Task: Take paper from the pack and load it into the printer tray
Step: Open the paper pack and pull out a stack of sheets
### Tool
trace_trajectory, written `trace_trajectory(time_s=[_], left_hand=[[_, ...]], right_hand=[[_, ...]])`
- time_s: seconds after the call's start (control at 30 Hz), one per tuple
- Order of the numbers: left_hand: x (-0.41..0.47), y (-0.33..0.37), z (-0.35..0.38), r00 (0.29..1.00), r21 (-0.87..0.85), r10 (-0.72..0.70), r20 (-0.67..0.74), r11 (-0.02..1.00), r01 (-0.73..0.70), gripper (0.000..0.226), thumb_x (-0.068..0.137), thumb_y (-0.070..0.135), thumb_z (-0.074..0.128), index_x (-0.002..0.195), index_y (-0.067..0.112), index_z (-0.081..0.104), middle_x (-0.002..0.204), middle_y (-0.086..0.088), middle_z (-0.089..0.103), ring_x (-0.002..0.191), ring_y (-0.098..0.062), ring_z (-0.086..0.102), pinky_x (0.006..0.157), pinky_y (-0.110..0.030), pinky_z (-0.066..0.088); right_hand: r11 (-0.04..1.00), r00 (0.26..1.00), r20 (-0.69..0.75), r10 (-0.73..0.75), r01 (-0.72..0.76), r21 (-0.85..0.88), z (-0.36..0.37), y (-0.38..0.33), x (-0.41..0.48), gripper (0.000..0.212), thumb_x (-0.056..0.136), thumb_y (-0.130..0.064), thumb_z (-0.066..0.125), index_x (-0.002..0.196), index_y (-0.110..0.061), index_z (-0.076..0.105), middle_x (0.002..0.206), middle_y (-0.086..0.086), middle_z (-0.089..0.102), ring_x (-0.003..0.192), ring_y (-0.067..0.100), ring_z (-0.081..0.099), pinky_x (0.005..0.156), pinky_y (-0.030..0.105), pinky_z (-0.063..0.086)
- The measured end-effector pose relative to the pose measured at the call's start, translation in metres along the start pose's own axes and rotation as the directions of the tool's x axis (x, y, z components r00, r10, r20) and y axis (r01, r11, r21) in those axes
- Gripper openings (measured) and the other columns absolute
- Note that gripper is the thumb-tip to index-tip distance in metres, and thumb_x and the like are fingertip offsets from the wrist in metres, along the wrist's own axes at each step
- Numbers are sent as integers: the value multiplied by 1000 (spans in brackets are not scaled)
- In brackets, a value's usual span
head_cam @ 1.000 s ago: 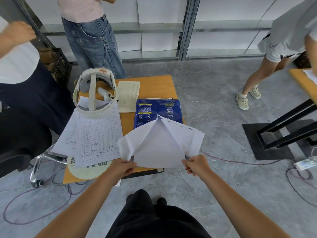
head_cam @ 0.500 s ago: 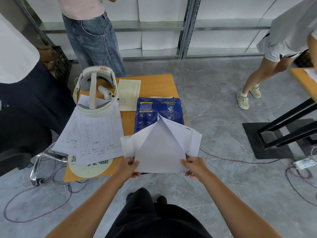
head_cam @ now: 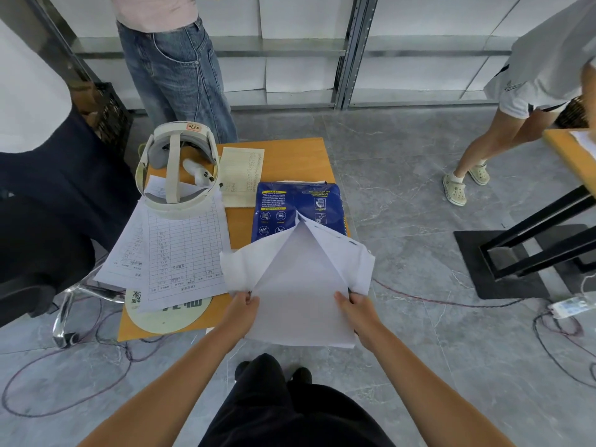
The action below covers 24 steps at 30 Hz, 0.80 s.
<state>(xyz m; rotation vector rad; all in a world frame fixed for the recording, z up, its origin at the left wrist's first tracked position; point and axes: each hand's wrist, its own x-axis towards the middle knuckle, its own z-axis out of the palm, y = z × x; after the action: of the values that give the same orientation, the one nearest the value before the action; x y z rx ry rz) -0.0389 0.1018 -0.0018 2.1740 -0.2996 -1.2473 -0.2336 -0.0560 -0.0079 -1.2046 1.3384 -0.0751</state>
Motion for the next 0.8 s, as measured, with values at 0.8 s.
trace_trajectory(time_s=[0.8], left_hand=[[-13,0,-5,967,-515,-88,238,833,202,34,92,33,54,118,11,53,104,-14,69,91,-27,69,62,-32,57]], right_hand=[[976,981,192,37,-77,205,-8,-9,-1,33,87,-41,67,113,-20,63,103,4,74,87,22,72,63,29,58]])
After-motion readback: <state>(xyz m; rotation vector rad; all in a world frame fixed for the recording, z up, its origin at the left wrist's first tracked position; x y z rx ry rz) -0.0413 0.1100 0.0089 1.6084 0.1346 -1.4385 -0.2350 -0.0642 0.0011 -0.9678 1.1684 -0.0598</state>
